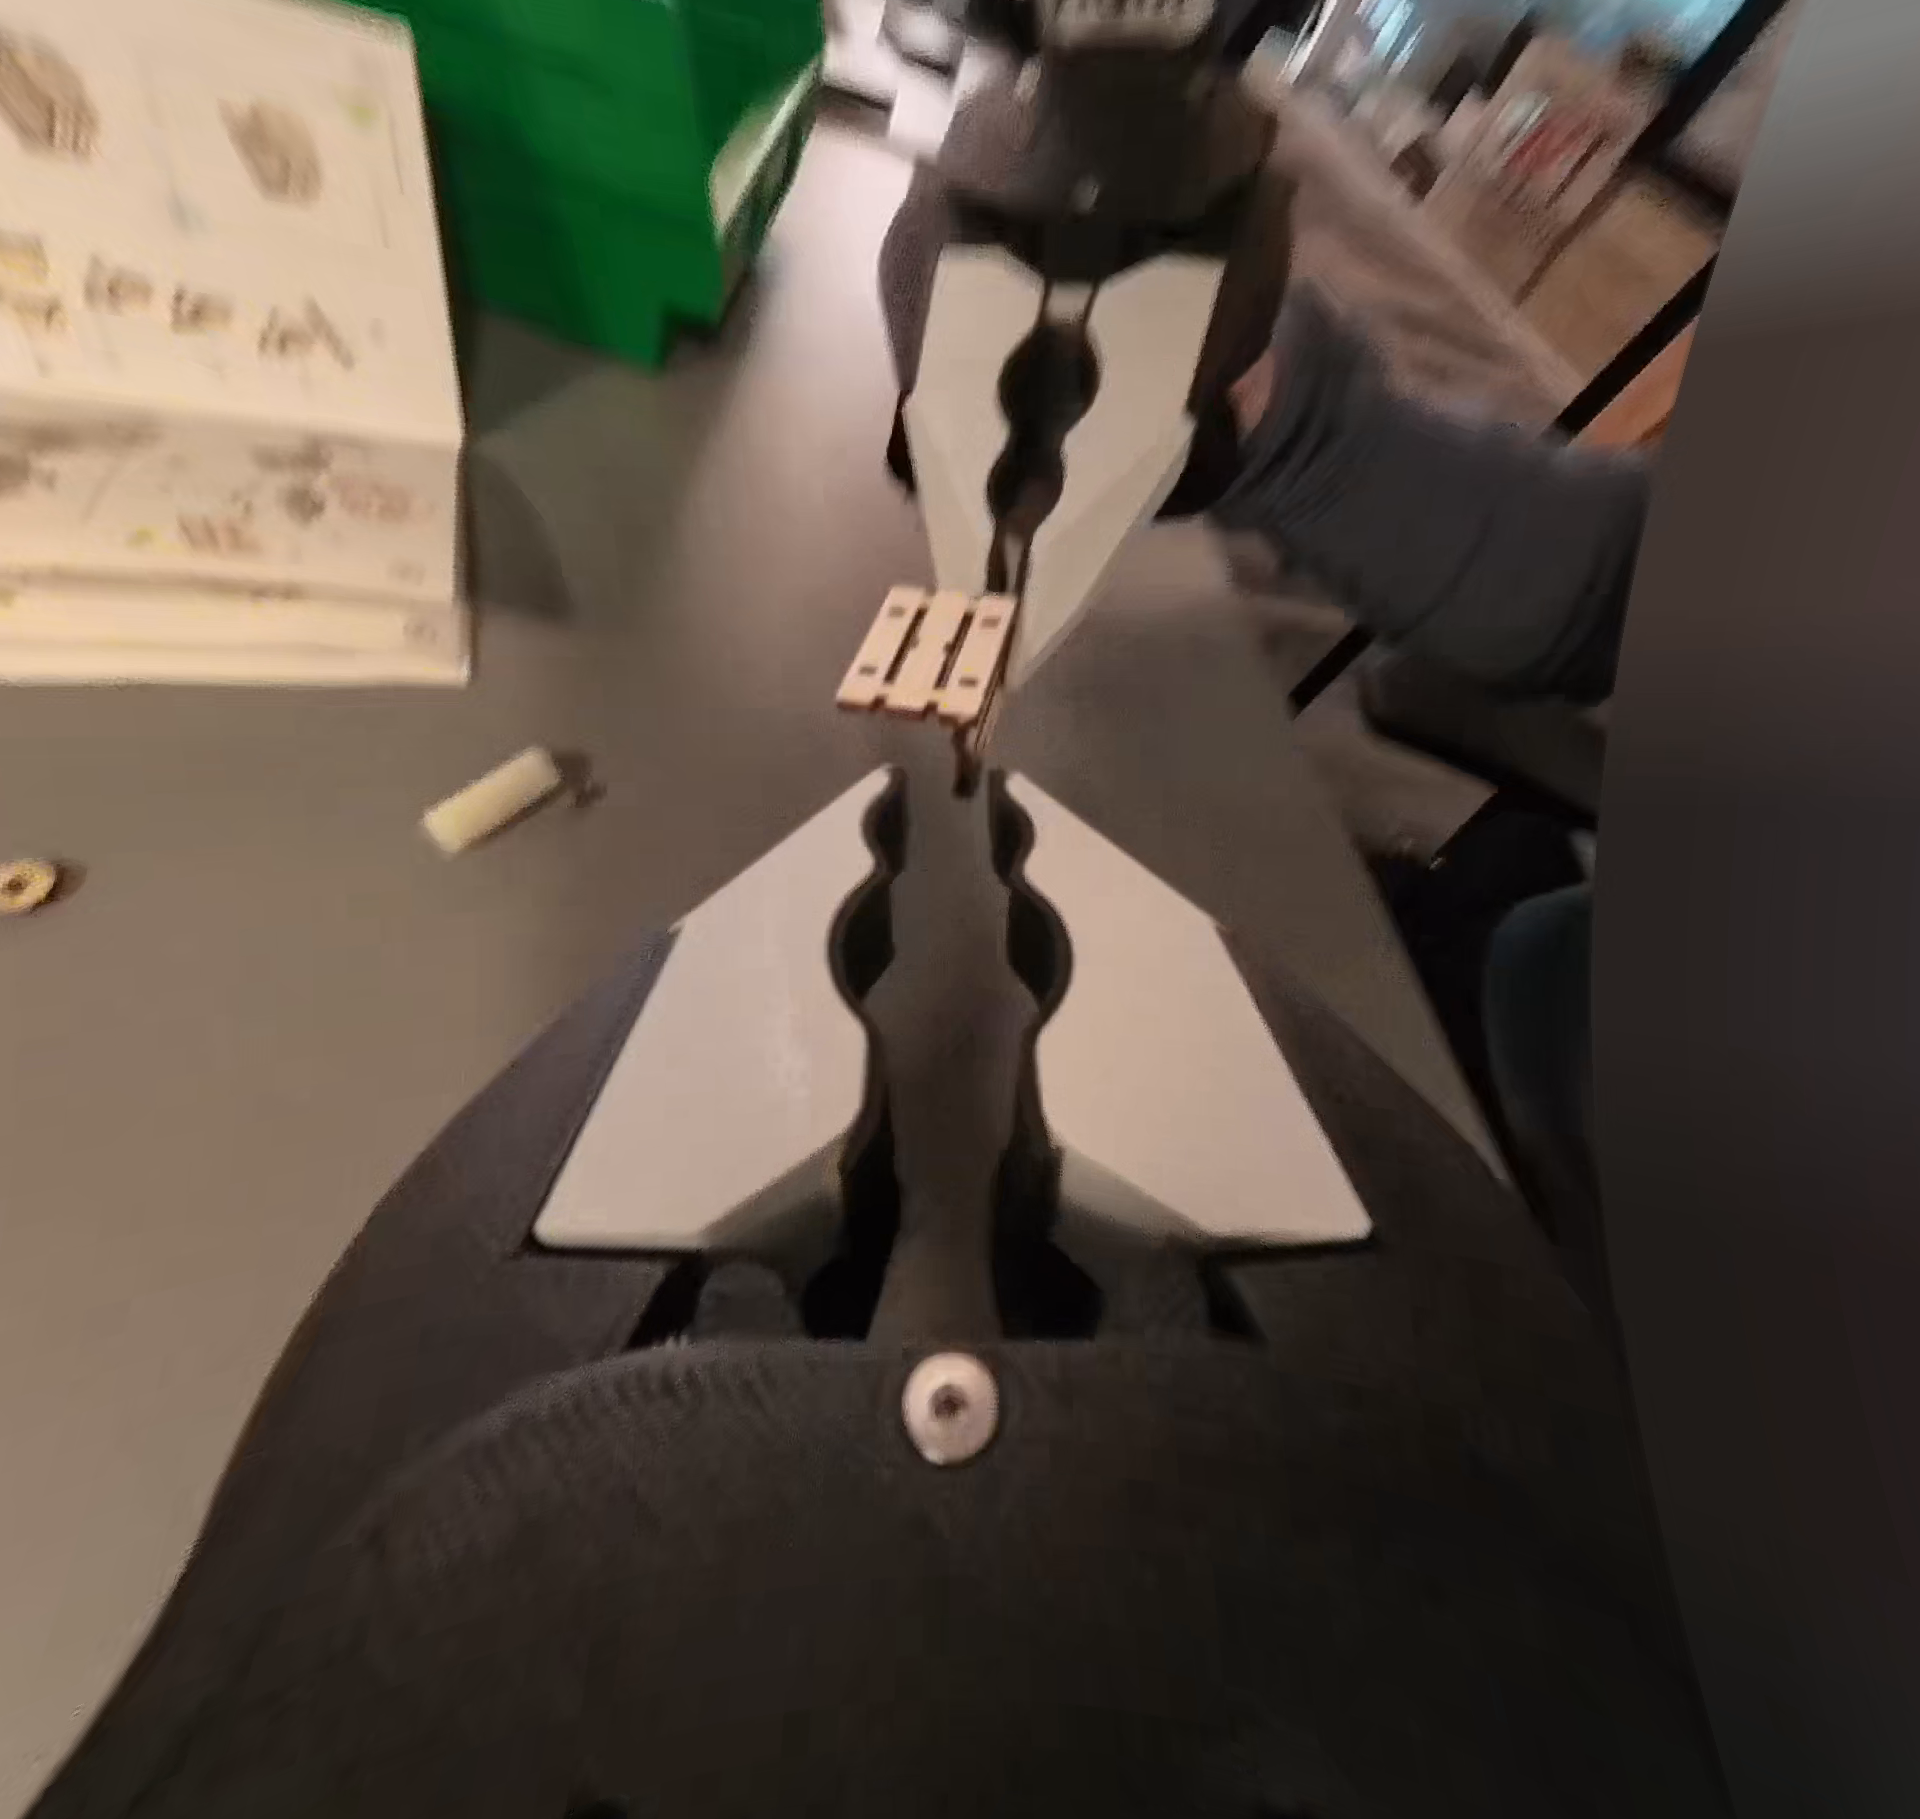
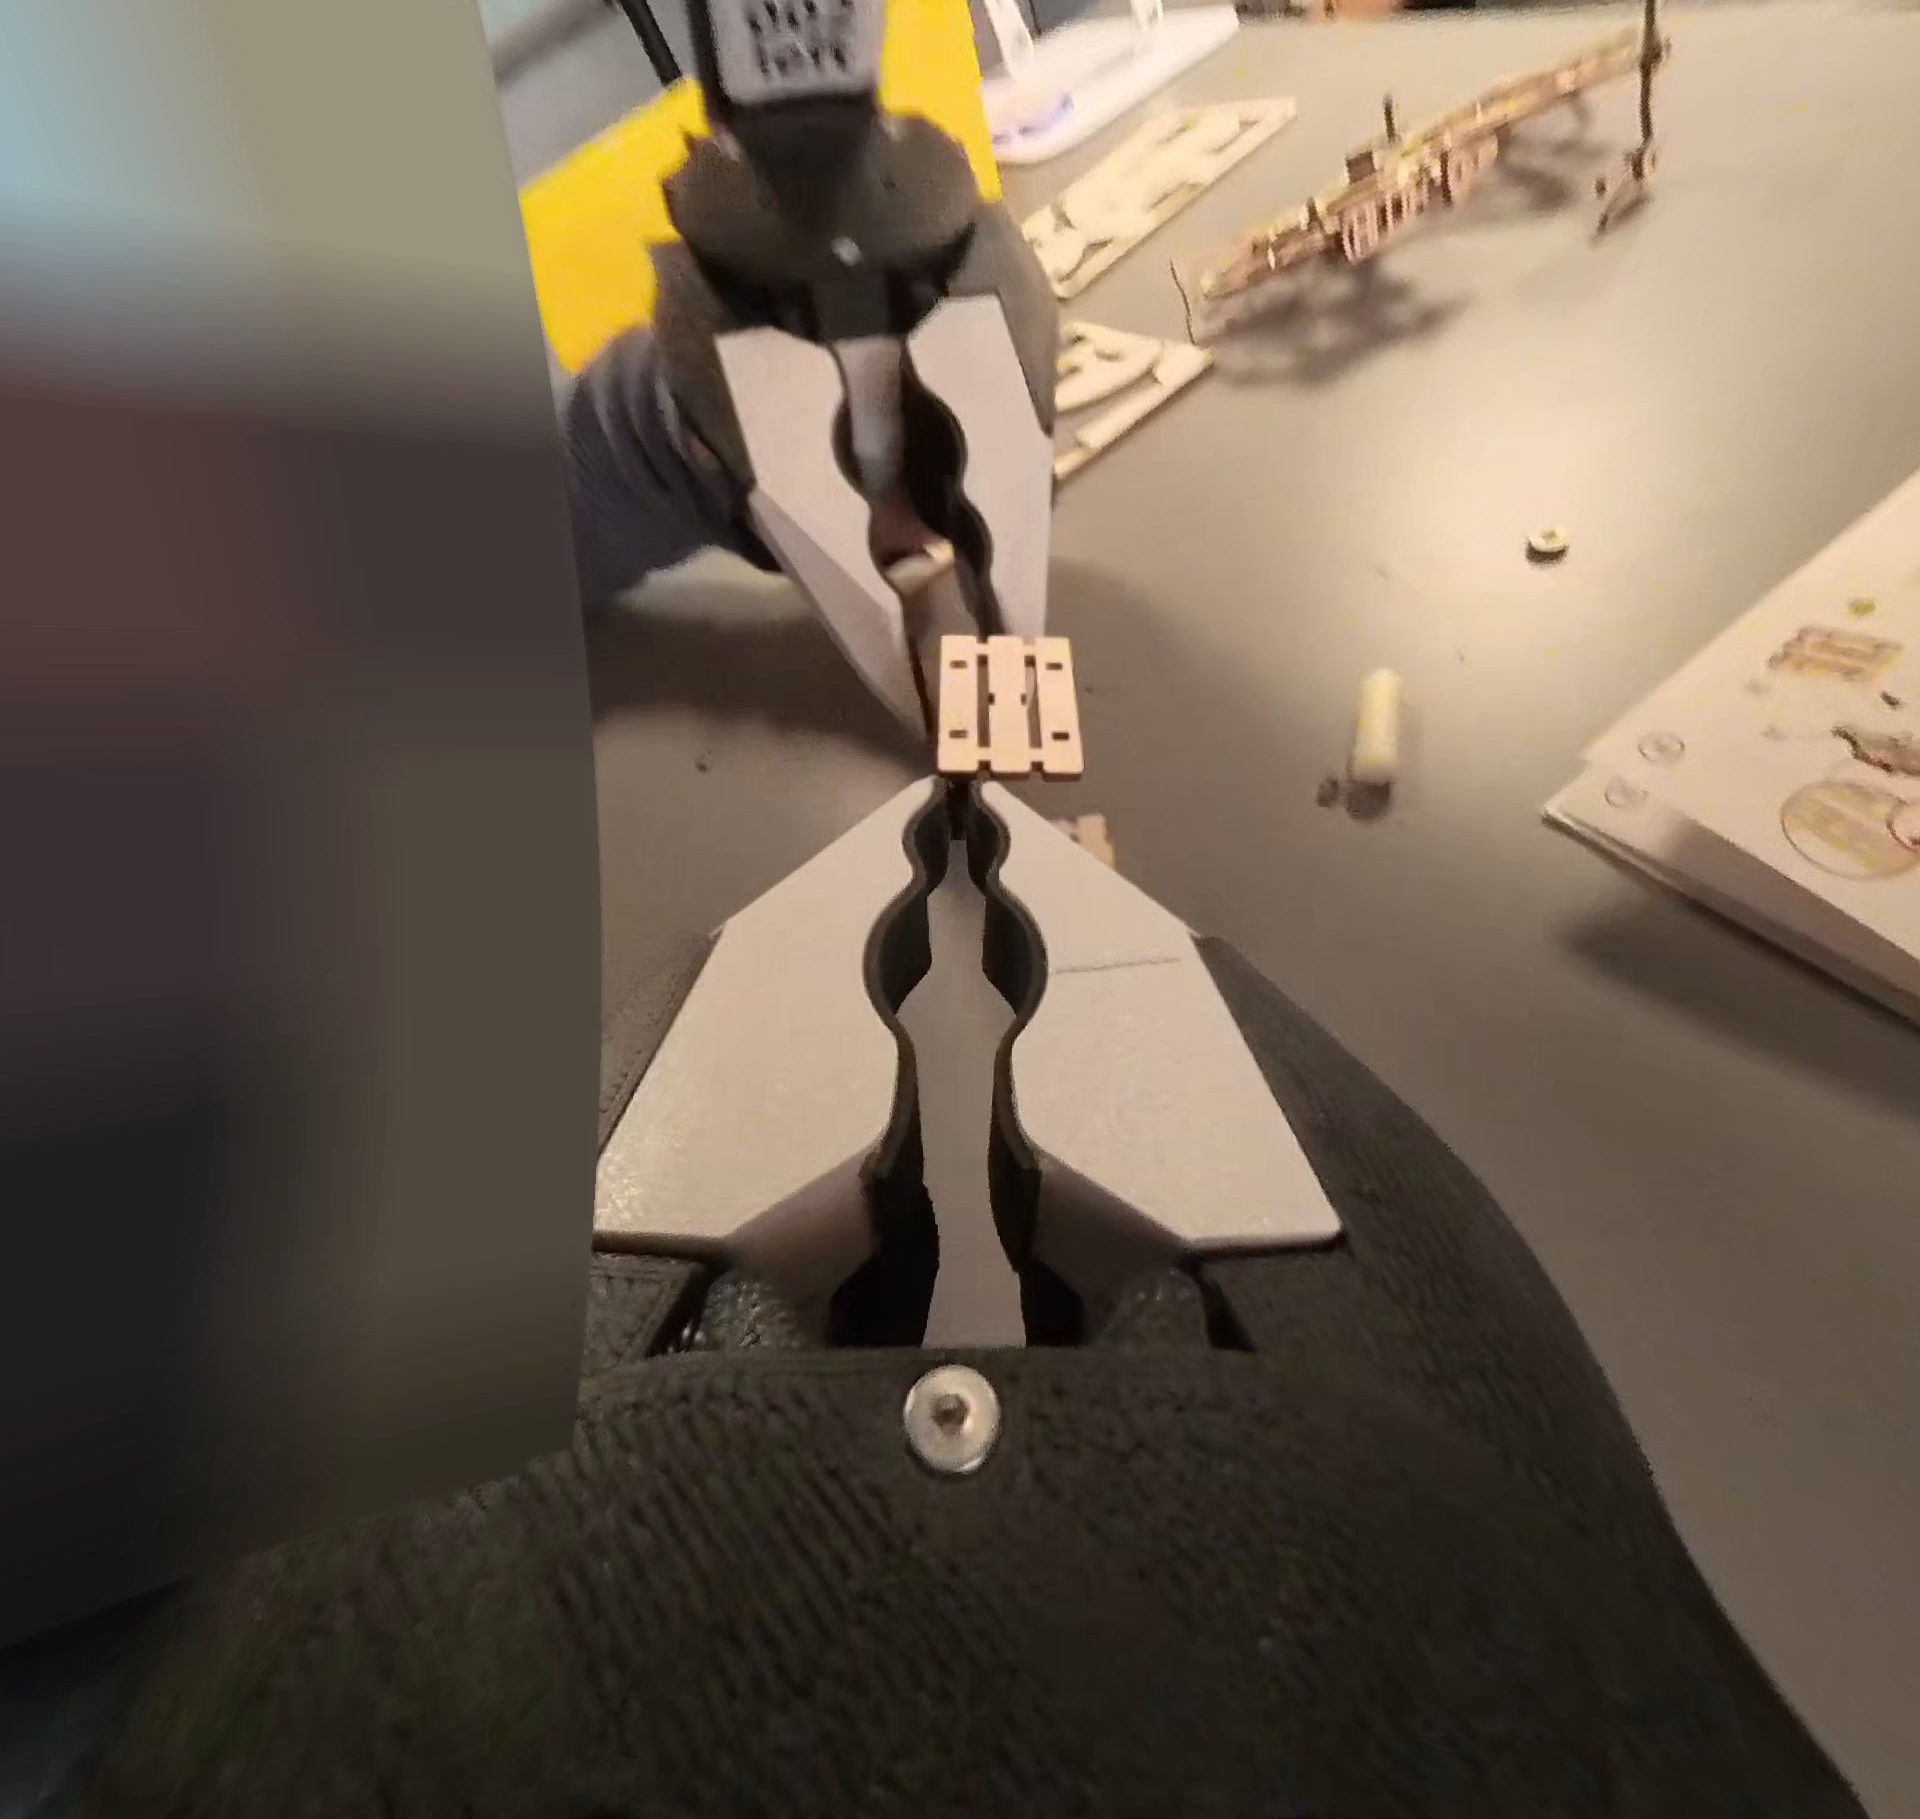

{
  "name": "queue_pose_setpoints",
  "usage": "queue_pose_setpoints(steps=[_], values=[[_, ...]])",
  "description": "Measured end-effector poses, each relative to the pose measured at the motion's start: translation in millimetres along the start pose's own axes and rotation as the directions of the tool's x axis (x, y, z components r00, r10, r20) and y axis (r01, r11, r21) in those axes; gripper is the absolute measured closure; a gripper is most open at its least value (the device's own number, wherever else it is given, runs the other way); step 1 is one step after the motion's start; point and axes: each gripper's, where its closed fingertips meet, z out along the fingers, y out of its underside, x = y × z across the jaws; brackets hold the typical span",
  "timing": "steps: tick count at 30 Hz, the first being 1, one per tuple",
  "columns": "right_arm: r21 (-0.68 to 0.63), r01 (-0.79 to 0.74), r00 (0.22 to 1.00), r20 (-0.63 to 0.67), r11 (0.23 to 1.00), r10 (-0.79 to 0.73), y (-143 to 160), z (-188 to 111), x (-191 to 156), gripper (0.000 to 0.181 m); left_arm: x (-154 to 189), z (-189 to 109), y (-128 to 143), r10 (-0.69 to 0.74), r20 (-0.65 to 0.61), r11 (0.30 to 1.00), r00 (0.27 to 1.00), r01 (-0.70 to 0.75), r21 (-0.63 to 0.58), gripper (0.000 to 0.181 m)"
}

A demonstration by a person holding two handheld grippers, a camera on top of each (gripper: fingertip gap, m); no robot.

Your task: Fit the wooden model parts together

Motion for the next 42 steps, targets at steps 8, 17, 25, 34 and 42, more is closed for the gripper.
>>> queue_pose_setpoints(steps=[8,17,25,34,42], values=[[-0.171,0.036,0.994,-0.100,0.985,-0.053,24,14,21,0.181,-25,-13,25,0.097,0.075,0.979,0.993,-0.081,-0.188,0.161],[-0.154,0.089,0.982,-0.150,0.984,-0.113,28,15,23,0.181,-32,-4,31,0.236,0.057,0.941,0.970,-0.213,-0.262,0.153],[-0.162,0.108,0.978,-0.161,0.981,-0.135,29,15,24,0.181,-26,4,31,0.179,-0.031,0.950,0.983,-0.181,-0.253,0.167],[-0.154,0.108,0.982,-0.136,0.982,-0.129,27,16,22,0.181,-25,10,29,0.201,-0.033,0.946,0.979,-0.203,-0.255,0.172],[-0.197,0.085,0.983,-0.141,0.977,-0.114,34,16,25,0.180,-22,13,34,0.268,-0.070,0.923,0.961,-0.277,-0.265,0.180]])
